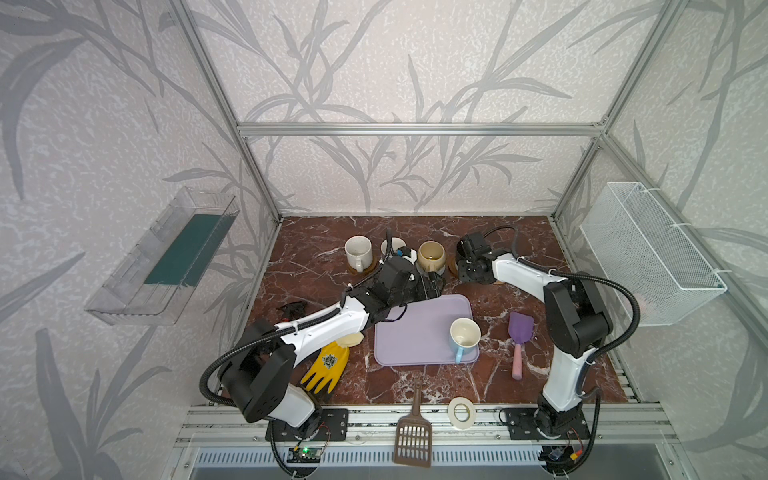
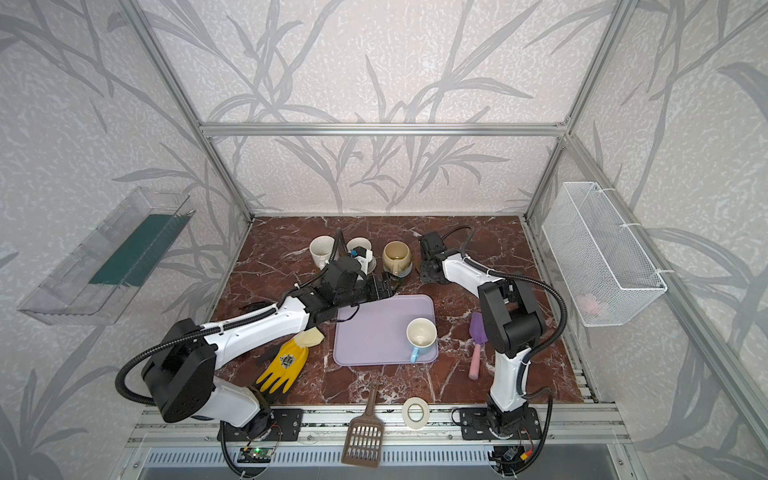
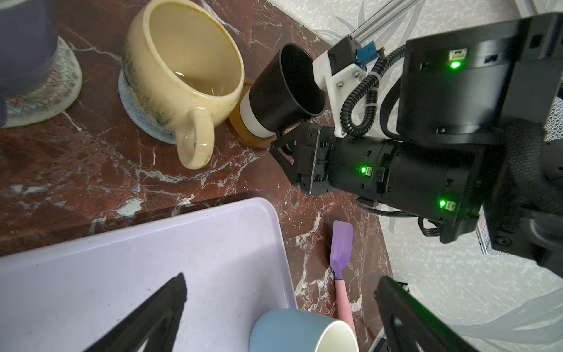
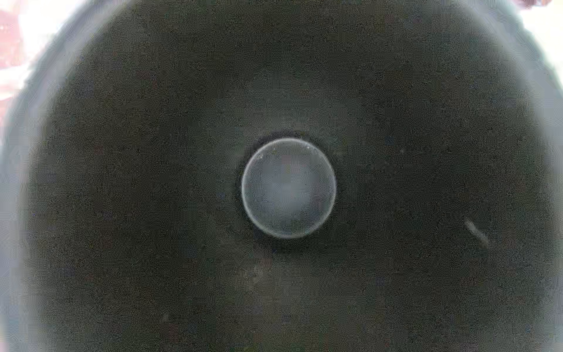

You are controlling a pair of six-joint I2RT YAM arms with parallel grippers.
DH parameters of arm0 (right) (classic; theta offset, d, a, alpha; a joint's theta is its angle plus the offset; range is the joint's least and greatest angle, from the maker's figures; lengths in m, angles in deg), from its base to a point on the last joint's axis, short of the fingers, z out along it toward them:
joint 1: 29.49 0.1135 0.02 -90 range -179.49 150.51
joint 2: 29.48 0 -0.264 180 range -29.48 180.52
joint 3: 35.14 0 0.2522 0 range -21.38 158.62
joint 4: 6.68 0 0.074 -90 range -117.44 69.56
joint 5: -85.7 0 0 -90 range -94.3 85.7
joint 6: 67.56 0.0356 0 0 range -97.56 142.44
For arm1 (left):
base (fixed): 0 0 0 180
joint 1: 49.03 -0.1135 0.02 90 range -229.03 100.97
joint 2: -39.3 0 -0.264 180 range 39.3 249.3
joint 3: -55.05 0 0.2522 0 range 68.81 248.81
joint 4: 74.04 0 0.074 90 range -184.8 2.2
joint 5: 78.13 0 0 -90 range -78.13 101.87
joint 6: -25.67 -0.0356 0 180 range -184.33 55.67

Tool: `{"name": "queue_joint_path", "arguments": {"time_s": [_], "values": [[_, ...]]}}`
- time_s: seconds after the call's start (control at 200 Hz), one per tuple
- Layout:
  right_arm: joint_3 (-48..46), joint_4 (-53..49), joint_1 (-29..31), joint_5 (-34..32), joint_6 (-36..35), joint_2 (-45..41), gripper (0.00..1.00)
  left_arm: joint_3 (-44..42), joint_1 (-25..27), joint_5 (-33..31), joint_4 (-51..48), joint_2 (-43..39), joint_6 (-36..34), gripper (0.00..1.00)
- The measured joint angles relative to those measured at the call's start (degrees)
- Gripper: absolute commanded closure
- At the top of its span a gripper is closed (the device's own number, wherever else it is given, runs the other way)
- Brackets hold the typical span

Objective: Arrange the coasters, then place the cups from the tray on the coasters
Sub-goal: 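Lower the black mug onto the brown wooden coaster with the right gripper, then open the right gripper and raise it off the black mug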

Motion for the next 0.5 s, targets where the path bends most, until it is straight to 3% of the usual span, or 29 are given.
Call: {"name": "queue_joint_path", "arguments": {"time_s": [0.505], "values": [[0.00,-0.20,0.02,2.56,-0.52,-1.40,0.64,-0.74,0.02,-0.46,0.09,-0.09,0.02,0.01]]}}
